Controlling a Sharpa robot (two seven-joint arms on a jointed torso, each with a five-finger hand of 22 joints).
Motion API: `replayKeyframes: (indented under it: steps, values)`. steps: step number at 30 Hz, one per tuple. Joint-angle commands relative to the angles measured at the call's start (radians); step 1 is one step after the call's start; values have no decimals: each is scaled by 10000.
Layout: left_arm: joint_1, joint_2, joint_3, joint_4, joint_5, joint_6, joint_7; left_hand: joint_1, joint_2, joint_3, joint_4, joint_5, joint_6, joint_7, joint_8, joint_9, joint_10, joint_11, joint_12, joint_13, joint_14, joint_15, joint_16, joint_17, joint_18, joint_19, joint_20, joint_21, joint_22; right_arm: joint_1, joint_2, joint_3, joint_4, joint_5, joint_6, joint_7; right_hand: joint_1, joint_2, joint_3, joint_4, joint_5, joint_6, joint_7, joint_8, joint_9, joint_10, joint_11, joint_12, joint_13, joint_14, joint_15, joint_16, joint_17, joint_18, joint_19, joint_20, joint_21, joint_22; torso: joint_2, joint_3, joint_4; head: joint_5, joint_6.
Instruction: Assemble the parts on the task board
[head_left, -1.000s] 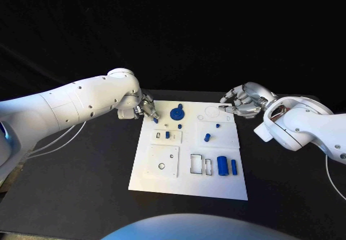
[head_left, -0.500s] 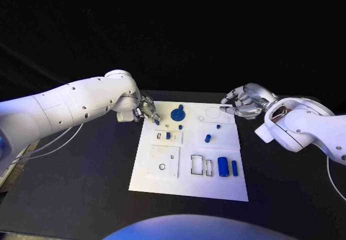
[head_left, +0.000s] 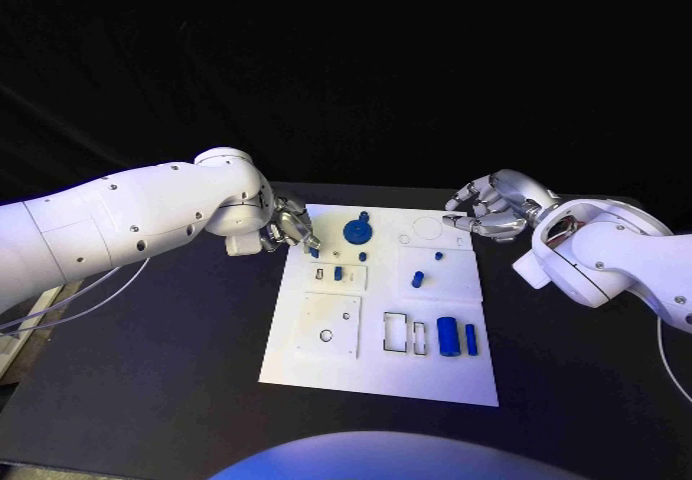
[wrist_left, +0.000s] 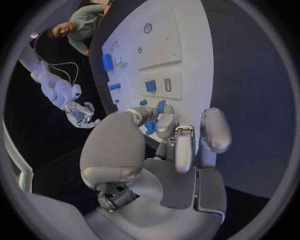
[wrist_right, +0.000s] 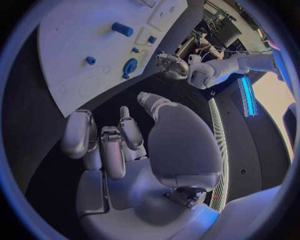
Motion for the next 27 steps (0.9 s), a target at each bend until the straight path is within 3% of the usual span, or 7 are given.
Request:
replayKeyframes:
  steps: [1,11,22,27]
  values:
    - [-1,-122,10,295,-287,-468,136,-101,15,1725,-1741,90,139,-58,60,-11,102,-27,81,36,1057,-80,36,2633,-153,44,-38,68,20,-17,-6,-3,0,-28,82,39,-61,11,-8,74,3,-91,13,36,14,-78,8,-38,-9,956,-82,-56,2318,113,-60,-8,-47,-10,4,-2,8,0,-49]
    - [-78,-342,7,895,-1159,-675,294,-124,-10,1762,-1767,124,168,-68,70,0,117,-36,92,49,1057,-87,36,2633,-158,56,-45,93,48,-41,-11,-6,8,-24,88,39,-82,23,-9,101,4,-93,13,44,19,-65,9,-27,5,955,-82,-58,2316,110,-53,-8,-41,-2,9,4,14,30,-98]
    - [-436,-267,-6,978,-1705,-544,392,-143,-35,1800,-1788,95,193,-77,74,7,119,-40,77,29,1057,-92,36,2633,-160,59,-50,103,62,-63,-1,-7,11,-30,101,48,-82,23,-9,101,4,-93,13,44,19,-65,9,-27,5,955,-82,-58,2316,110,-53,-8,-41,-2,8,0,-2,-9,-165]
    - [-530,-241,-12,1000,-1740,-509,416,-143,-35,1800,-1788,95,193,-77,74,7,119,-40,77,29,1057,-92,36,2633,-160,59,-50,103,62,-69,-2,-8,10,-37,108,48,-82,23,-9,101,4,-93,13,44,19,-65,9,-27,5,955,-82,-58,2316,110,-53,-8,-41,-2,9,2,-1,-1,-193]
